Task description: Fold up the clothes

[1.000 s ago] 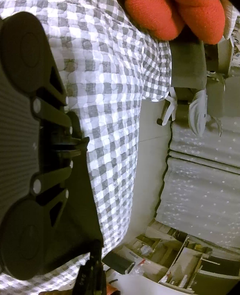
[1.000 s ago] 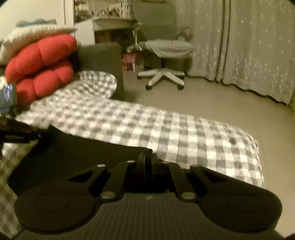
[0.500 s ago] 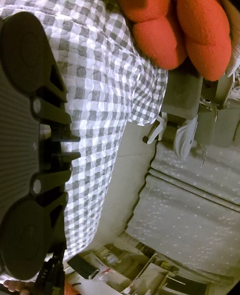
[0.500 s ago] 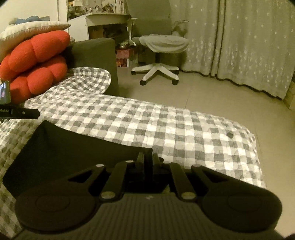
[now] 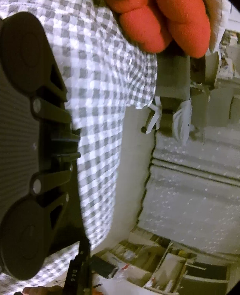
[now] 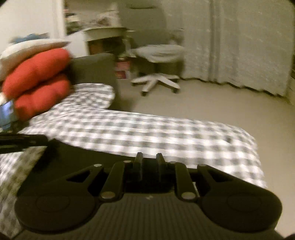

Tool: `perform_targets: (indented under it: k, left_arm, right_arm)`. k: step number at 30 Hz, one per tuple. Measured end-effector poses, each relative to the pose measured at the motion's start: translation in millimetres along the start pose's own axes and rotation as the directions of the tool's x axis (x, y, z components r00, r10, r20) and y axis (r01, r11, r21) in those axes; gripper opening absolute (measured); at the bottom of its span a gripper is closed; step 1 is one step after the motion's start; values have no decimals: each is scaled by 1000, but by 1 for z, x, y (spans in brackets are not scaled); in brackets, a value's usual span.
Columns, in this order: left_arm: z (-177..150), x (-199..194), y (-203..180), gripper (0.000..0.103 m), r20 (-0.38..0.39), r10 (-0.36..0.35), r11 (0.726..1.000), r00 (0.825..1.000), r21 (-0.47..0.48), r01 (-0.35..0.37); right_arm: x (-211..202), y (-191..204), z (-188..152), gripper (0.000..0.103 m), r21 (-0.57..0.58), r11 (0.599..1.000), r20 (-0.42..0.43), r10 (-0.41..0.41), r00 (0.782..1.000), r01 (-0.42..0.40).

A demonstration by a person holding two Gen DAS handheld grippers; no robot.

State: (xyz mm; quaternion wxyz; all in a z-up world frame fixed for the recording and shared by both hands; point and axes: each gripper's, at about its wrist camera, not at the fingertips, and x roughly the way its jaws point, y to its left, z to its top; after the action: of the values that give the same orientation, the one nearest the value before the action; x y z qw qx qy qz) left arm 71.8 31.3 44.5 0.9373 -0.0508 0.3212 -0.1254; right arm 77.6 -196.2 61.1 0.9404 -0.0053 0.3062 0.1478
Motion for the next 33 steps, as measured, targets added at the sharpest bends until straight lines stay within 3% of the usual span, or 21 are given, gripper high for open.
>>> perform_targets:
  k: [3,7,11,14,18,20,24,29,33]
  left_arm:
    - [-8,8,-7,12,-47,23,999,999,28,-22]
    - [-17,15,-7,11,-92,82,995,992,68,-76]
    - [-17,5,2,12,-92,78,997,993,14,-77]
    - [-17,-3,8,13,-92,76,997,993,-28,-79]
    - [-17,-14,17,13,-92,72,993,993,-84,-80]
    - [-19,-19,20,13,-97,70,989,993,-121,-82]
    - [-30,-31,18,13,-114,60,978,992,-190,-81]
    - [-37,-34,7,13,-116,37,976,993,-207,-61]
    - [-40,-29,4,14,-133,26,978,991,-202,-53]
  right_arm:
    - [16,12,-8,20,-50,999,-54,16,998,-19]
    - [31,17,-16,19,-105,994,-50,-42,998,36]
    - [28,23,-13,22,-116,990,-38,-89,995,84]
    - [15,31,-11,22,-107,992,-24,-72,997,69]
    - [-7,43,-7,37,-96,994,13,-45,999,46]
    - [-16,48,-7,37,-74,997,14,-17,1000,18]
    - [-23,56,-17,37,-24,999,-58,42,997,-43]
    - [-20,65,-31,37,-34,999,-145,37,989,-43]
    - [-14,65,-41,37,-55,997,-167,36,985,-45]
